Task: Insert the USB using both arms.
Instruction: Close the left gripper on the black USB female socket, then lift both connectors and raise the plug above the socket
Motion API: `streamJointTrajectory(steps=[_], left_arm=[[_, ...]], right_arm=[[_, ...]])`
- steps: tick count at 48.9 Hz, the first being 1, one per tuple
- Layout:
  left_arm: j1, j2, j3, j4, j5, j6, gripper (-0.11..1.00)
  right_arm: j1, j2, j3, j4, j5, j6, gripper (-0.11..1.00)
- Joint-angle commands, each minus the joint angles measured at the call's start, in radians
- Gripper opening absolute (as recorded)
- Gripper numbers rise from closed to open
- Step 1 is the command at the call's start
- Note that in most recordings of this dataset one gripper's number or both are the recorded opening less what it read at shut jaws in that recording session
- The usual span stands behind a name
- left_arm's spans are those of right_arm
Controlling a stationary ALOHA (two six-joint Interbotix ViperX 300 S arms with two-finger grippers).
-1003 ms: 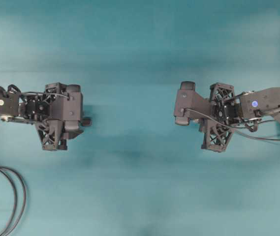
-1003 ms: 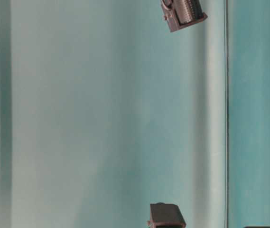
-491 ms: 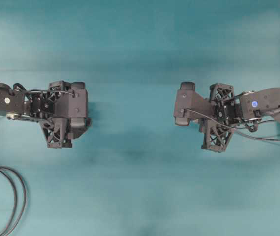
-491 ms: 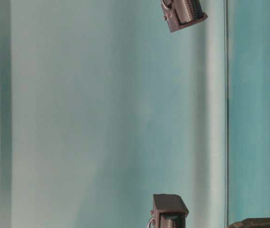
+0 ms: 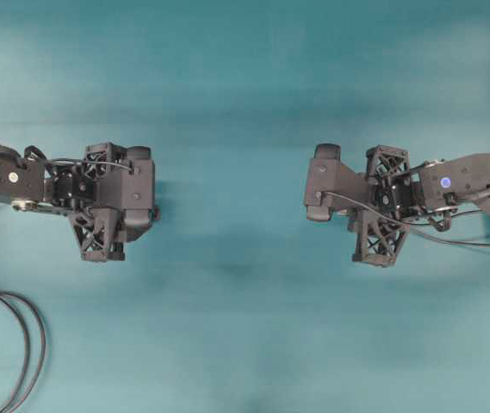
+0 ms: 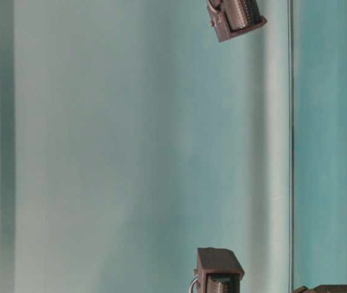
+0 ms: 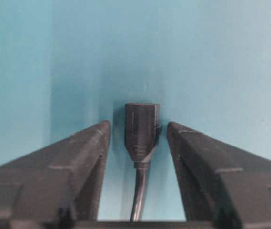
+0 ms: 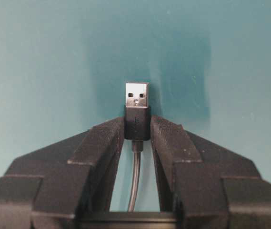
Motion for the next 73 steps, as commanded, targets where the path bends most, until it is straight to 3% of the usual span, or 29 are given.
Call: streamJointTrajectory(steps=[1, 14, 26, 34, 44, 47, 55, 70, 73], left_arm=[[-0.029, 0.000, 0.006, -0.002, 0.000, -0.012, 0.48], [-0.041, 0.000, 0.003, -0.002, -0.018, -0.009, 0.25], [-0.041, 0.000, -0.012, -0.002, 0.051, -0.011, 0.24], [-0.034, 0.000, -0.043, -0.005, 0.078, -0.061, 0.24], [-0.037, -0.009, -0.071, -0.008, 0.115, -0.071, 0.24], [-0.037, -0.021, -0.075, -0.006, 0.120, -0.061, 0.24], [-0.035, -0.069, -0.078, -0.008, 0.155, -0.063, 0.23], [0.029, -0.265, -0.077, -0.107, 0.241, -0.061, 0.23], [0.055, -0.310, -0.080, -0.140, 0.259, -0.061, 0.23]], right_arm=[[0.029, 0.011, -0.020, 0.005, -0.041, -0.002, 0.28], [0.029, 0.012, -0.025, 0.005, -0.041, 0.000, 0.28], [0.029, 0.011, -0.032, 0.003, -0.041, 0.000, 0.28], [0.029, 0.008, -0.040, 0.005, -0.041, -0.002, 0.28], [0.029, -0.038, -0.032, 0.003, -0.040, -0.002, 0.28], [0.028, -0.061, -0.028, 0.002, -0.037, -0.002, 0.17], [0.025, -0.129, -0.020, 0.000, -0.005, -0.002, 0.17], [0.020, -0.224, -0.020, -0.003, 0.137, -0.031, 0.17], [0.018, -0.239, -0.025, -0.051, 0.160, -0.031, 0.17]])
